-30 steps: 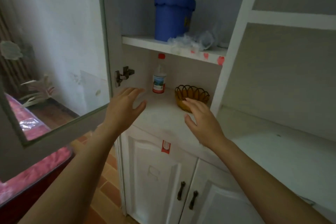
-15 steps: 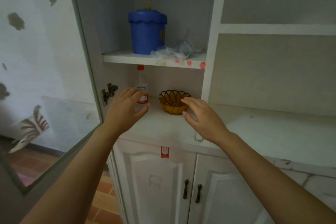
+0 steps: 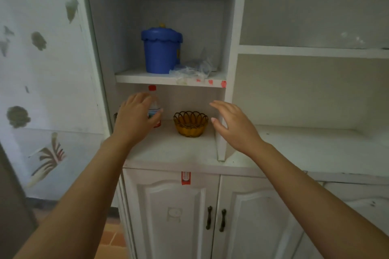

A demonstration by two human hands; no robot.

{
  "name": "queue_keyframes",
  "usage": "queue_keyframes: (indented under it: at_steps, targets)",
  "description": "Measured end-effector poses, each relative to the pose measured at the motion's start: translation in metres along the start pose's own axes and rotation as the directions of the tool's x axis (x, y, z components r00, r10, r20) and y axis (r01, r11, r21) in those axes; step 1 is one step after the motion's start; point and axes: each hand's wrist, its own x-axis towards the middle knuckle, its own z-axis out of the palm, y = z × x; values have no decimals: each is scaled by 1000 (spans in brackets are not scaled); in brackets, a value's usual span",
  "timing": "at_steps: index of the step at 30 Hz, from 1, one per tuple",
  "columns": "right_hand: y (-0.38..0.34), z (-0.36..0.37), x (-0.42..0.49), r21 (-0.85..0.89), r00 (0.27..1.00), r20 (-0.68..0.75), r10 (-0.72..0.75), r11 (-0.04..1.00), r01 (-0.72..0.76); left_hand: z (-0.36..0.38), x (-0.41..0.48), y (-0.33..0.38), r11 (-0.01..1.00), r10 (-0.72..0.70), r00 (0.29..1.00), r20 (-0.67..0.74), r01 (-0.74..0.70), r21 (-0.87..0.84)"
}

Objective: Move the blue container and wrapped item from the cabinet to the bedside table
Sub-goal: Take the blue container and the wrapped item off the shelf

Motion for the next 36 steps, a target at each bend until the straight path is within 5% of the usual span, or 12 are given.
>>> queue_keyframes:
  at_steps: [15, 25, 36]
  targets:
    - [28, -11, 104, -65, 999, -52, -2, 998, -2, 19, 86, -14, 988, -1, 987, -163, -24, -150]
    - [53, 20, 198, -34, 987, 162, -3, 999, 8, 38, 183, -36, 983, -98, 977, -188, 66, -172]
    - [51, 22, 221, -36, 962, 274, -18, 999, 29, 54, 238, -41, 888, -266, 955, -129, 191, -419]
